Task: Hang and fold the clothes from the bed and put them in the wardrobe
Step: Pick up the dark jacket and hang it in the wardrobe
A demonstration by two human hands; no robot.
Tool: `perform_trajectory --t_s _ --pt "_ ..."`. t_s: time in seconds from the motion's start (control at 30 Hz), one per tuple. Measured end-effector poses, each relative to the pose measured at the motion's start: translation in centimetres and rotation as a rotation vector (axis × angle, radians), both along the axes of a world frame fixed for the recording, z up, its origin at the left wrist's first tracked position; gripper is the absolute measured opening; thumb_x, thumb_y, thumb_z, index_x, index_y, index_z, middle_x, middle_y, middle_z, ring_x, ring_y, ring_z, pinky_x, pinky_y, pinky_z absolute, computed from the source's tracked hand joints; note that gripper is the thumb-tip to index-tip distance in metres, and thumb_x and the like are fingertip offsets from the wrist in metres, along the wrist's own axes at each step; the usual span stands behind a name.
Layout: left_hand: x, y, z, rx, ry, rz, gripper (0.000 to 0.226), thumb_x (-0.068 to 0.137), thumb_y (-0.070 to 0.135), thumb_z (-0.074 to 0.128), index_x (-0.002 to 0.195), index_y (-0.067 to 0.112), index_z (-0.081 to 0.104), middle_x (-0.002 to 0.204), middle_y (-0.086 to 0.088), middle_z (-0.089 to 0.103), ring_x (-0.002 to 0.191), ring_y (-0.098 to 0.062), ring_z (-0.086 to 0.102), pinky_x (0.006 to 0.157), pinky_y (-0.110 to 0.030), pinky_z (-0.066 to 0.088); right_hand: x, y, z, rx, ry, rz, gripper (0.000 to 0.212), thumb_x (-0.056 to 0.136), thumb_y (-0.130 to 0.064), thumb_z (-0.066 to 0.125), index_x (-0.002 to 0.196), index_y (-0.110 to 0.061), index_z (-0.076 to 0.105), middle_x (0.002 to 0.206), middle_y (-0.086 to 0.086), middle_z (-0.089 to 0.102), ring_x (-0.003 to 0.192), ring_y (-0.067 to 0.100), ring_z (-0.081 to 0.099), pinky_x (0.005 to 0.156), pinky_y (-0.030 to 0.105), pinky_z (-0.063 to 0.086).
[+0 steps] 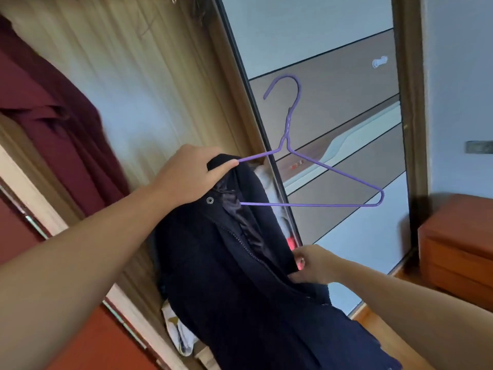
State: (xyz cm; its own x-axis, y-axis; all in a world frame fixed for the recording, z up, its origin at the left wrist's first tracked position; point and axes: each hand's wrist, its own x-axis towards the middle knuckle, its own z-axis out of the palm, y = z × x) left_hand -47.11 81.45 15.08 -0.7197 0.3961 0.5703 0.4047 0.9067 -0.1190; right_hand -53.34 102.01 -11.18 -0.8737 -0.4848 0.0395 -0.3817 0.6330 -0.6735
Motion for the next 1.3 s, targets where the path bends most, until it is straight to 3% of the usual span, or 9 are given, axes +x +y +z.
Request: perform_trajectory --t_s 0.17,0.3,0.47,0.53,0.63,0.9,1.0,1.13,1.3 --pt "1.7 -4.4 -0.3 0.051 0.018 0.06 0.056 0.085 0.067 0.038 0.073 0.018 0.061 0.058 0.004 0.057 0.057 -0.01 0.053 0.055 -0.029 0.04 -1.1 -2.5 0.5 -0.063 0.076 0.06 0.017 0.09 -0.029 0.064 0.103 -0.019 0.07 0.08 -0.013 0.064 0.083 0.015 0.057 0.072 0.015 0.04" --pt "3.0 -9.6 -1.1 0.109 0.036 0.16 0.054 0.092 0.059 0.047 0.09 0.01 0.069 0.077 -0.003 0.069 0.075 -0.022 0.062 0.072 -0.036 0.046 -2.0 -0.9 3.8 -0.153 0.047 0.02 0.022 0.099 -0.032 0.049 0.108 -0.02 0.064 0.101 -0.003 0.068 0.096 0.016 0.062 0.088 0.028 0.046" --pt "4.6 -14.5 -2.1 0.196 0.052 0.205 0.029 0.095 0.048 0.053 0.089 0.026 0.071 0.074 0.011 0.069 0.072 -0.007 0.063 0.066 -0.026 0.046 -2.4 0.8 9.7 -0.059 0.306 0.072 0.01 0.098 -0.036 0.05 0.091 -0.033 0.055 0.082 -0.017 0.061 0.076 -0.002 0.056 0.069 0.005 0.038" --pt "5.2 -15.5 -2.0 0.223 0.068 0.202 0.024 0.095 0.049 0.052 0.076 0.038 0.062 0.069 0.024 0.064 0.069 0.004 0.059 0.059 -0.011 0.038 -2.5 1.1 12.0 0.01 0.428 0.128 0.013 0.097 -0.037 0.051 0.102 -0.028 0.06 0.087 -0.016 0.062 0.082 0.006 0.058 0.073 0.01 0.04" --pt "6.0 -16.0 -2.0 0.271 0.113 0.167 0.021 0.094 0.047 0.051 0.073 0.044 0.055 0.071 0.03 0.061 0.067 0.007 0.057 0.058 -0.008 0.037 -3.0 1.4 14.9 0.065 0.594 0.147 0.022 0.094 -0.038 0.057 0.104 -0.02 0.065 0.091 -0.007 0.067 0.085 0.014 0.06 0.078 0.026 0.047" --pt "7.1 -17.8 -2.7 0.232 0.1 0.018 0.029 0.099 0.05 0.044 0.079 0.033 0.058 0.068 0.02 0.061 0.06 0.003 0.057 0.056 -0.01 0.038 -3.9 2.5 21.4 0.164 0.543 0.009 0.012 0.075 -0.017 0.077 0.072 -0.02 0.066 0.062 -0.005 0.062 0.06 0.015 0.056 0.058 0.023 0.042" --pt "6.4 -17.4 -3.0 0.145 0.099 -0.018 0.045 0.095 0.058 0.038 0.084 0.021 0.063 0.063 0.018 0.061 0.062 0.003 0.059 0.059 -0.012 0.04 -3.9 2.8 23.5 0.231 0.473 -0.082 0.013 0.072 -0.013 0.074 0.075 -0.024 0.068 0.069 -0.006 0.065 0.065 0.011 0.059 0.064 0.029 0.046" --pt "4.8 -16.3 -3.6 0.04 0.146 0.084 0.053 0.093 0.06 0.035 0.082 0.016 0.062 0.067 -0.004 0.066 0.068 -0.029 0.066 0.059 -0.039 0.049 -3.8 2.9 25.3 0.264 0.454 -0.197 0.017 0.07 -0.012 0.068 0.078 -0.027 0.067 0.077 -0.005 0.065 0.071 0.011 0.059 0.058 0.026 0.044" --pt "3.3 -14.3 -4.7 0.111 0.169 0.243 0.046 0.089 0.064 0.036 0.075 0.023 0.049 0.07 -0.006 0.066 0.074 -0.035 0.064 0.059 -0.036 0.046 -2.4 1.8 26.3 0.275 0.43 -0.318 0.018 0.072 -0.011 0.062 0.085 -0.023 0.065 0.082 -0.005 0.06 0.078 0.02 0.056 0.053 0.021 0.037"
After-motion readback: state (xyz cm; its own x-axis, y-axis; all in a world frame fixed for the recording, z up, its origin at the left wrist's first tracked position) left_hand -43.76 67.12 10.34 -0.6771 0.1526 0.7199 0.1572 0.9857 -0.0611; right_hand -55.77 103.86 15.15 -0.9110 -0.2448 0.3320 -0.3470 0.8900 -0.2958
